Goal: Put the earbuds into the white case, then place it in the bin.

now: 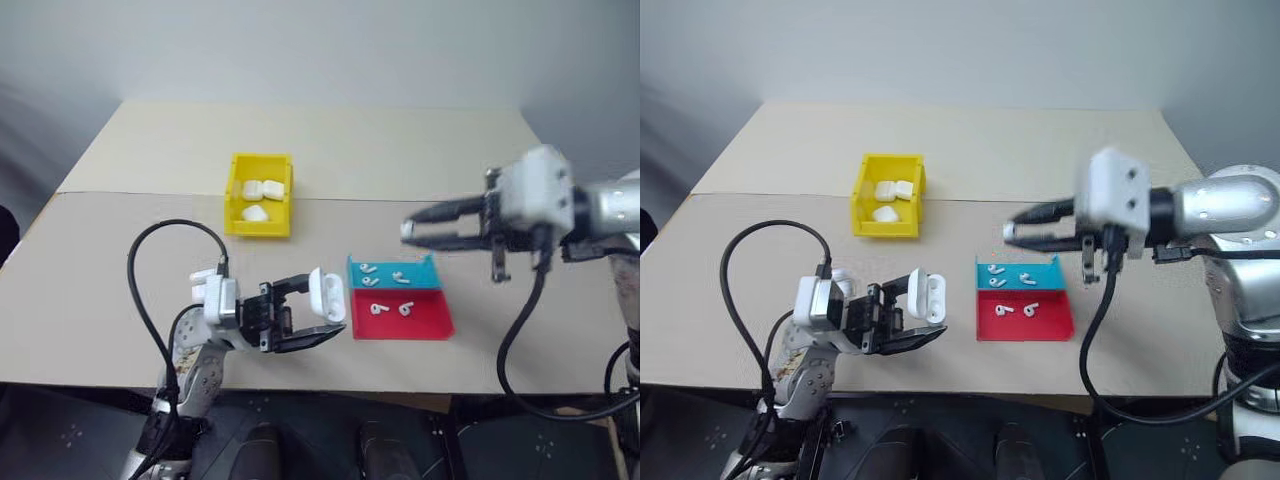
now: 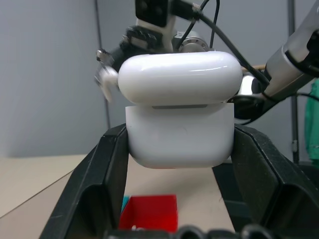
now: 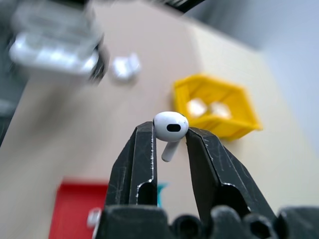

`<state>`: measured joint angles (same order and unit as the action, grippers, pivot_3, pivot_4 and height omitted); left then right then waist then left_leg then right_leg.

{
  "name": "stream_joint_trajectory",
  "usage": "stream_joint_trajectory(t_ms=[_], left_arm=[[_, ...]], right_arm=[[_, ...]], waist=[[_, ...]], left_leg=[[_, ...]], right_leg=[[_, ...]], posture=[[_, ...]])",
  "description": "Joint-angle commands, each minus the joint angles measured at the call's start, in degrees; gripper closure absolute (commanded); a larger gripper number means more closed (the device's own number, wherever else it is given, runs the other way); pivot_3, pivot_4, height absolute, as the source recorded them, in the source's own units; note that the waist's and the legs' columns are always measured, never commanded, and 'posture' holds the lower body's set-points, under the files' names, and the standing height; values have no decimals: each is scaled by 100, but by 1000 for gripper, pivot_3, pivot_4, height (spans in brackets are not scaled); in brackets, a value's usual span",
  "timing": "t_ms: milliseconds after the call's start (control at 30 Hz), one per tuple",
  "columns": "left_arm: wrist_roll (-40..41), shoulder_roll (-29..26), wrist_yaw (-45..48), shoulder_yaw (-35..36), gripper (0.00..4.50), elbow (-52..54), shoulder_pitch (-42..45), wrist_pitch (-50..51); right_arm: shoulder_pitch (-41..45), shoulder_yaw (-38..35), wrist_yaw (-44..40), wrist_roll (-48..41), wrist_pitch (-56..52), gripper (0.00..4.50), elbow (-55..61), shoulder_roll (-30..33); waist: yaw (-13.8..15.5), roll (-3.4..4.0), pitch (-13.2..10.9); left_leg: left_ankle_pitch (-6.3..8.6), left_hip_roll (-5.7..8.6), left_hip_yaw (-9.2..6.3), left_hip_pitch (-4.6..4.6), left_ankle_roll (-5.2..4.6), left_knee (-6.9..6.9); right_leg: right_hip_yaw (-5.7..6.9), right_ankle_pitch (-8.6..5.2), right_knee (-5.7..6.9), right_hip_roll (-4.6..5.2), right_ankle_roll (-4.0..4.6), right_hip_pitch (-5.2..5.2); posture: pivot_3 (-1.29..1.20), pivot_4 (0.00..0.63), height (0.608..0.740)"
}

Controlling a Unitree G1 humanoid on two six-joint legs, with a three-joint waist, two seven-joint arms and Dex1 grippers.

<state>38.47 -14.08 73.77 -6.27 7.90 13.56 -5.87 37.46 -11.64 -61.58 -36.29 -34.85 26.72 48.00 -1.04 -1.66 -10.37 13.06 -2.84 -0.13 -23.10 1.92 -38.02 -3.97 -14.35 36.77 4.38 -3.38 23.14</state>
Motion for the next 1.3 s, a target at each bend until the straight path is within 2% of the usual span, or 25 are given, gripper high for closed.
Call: stream_joint_trajectory(t_ms=[33,200,300,467,800,1300], left_arm=[[16,258,30,-124,1727,-155,315,-20],[1,506,47,-126,1727,-362,566,-81],[-88,618,-8,-120,1727,-463,648,-150],[-81,696,-8,-70,1727,-512,699,-198],[-86,589,-86,-69,1727,-362,600,-130],[-24,590,6,-97,1727,-369,604,-138]], right_arm=[[-187,-580,1128,-1124,-610,3559,764,-437],[-743,-597,1562,-1807,-471,3559,1403,-789],[-1035,-439,1490,-1781,-189,3559,1570,-890],[-1317,-51,1278,-1440,421,3559,1523,-1189],[-1470,413,951,-683,1203,3559,1144,-1207],[-1551,756,794,-157,1610,3559,865,-1201]], waist=[[19,0,0],[27,0,0],[25,-1,0],[3,-1,1],[17,-1,1],[17,-1,1]], left_leg=[[0,1,0,-3,0,0],[0,2,-3,-13,-1,0],[0,3,-3,-11,-2,-1],[0,3,-4,-6,-2,-1],[0,3,-5,-8,-2,-1],[-1,3,-5,-7,-2,-1]], right_leg=[[0,0,-1,0,0,0],[3,-1,-9,2,-3,3],[3,-1,-8,2,-4,1],[2,-1,-7,0,-4,-1],[3,-2,-9,0,-4,0],[3,-2,-8,0,-4,-1]], posture=[[0,150,740],[0,150,740],[0,150,740],[0,150,740],[0,150,740],[0,150,740]])
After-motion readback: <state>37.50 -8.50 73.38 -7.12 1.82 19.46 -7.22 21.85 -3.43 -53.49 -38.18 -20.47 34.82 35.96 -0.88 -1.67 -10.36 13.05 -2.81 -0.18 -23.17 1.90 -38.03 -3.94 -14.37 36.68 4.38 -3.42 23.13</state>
